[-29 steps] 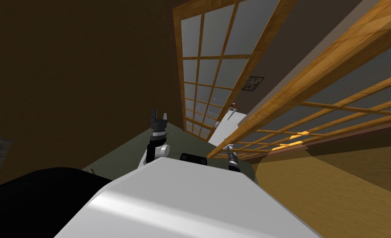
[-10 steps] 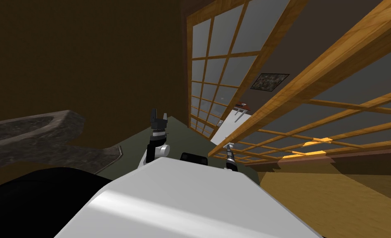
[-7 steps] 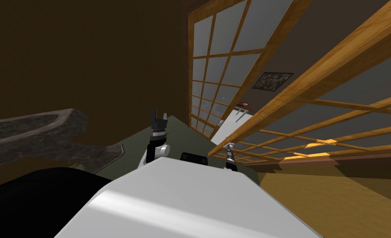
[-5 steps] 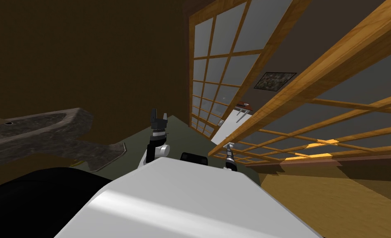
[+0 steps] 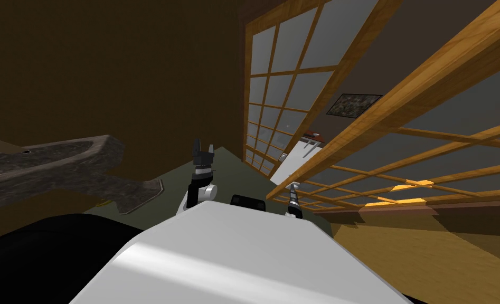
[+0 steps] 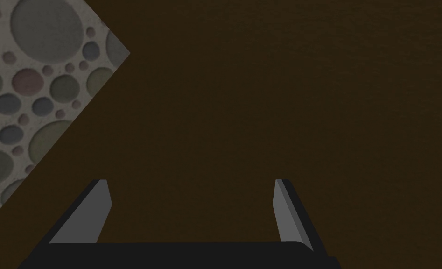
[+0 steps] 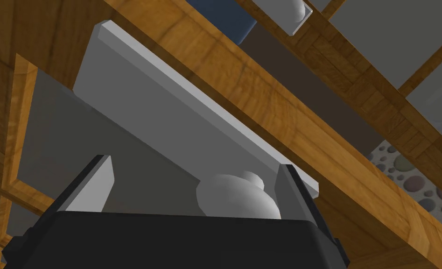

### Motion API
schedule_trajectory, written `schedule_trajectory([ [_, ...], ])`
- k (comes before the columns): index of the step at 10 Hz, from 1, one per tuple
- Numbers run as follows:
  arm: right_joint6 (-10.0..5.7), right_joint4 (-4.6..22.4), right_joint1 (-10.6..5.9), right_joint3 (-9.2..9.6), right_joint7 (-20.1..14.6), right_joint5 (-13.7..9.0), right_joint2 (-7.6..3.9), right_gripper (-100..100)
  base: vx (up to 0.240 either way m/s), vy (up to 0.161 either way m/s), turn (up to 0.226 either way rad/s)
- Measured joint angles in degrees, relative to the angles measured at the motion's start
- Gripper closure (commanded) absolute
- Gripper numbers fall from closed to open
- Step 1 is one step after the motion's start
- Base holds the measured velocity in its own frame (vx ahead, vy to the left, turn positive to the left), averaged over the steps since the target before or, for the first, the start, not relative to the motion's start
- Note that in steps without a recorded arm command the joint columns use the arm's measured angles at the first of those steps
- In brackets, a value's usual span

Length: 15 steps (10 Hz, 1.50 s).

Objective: Pull the door open

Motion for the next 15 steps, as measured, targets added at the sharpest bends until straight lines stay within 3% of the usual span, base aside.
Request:
schedule_trajectory([
  [1, -1.22, 1.82, -0.44, -0.04, -0.91, -0.24, 0.0, 100, -0.012, -0.011, -0.013],
  [2, 2.35, -6.13, 4.07, 0.21, -0.78, -0.07, 1.66, 100, -0.021, 0.004, -0.059],
  [3, 4.58, -9.11, 4.75, 0.36, -0.36, -0.04, 2.23, 100, -0.008, 0.007, -0.001],
  [4, 4.22, -8.77, 4.28, 0.35, -0.2, -0.09, 2.19, 100, -0.004, -0.001, 0.027],
  [5, 2.45, -6.25, 3.28, 0.32, -0.49, -0.14, 1.64, 100, -0.008, 0.004, 0.028],
  [6, 3.5, -8.85, 4.44, 0.49, -0.72, -0.04, 1.8, 100, -0.011, 0.005, -0.031],
  [7, 3.08, -6.41, 2.73, 0.32, -0.67, -0.16, 1.42, 100, 0.008, 0.001, 0.006],
  [8, 2.49, -5.79, 2.6, 0.32, -0.77, -0.16, 1.25, 100, 0.008, 0.003, 0.018],
  [10, 2.09, -5.48, 2.05, 0.64, -1.46, -0.23, 1.4, 100, -0.019, 0.018, 0.076],
  [15, 1.44, -5.33, 1.09, 2.07, -7.57, -1.17, 1.33, 100, -0.043, -0.015, 0.048],
])
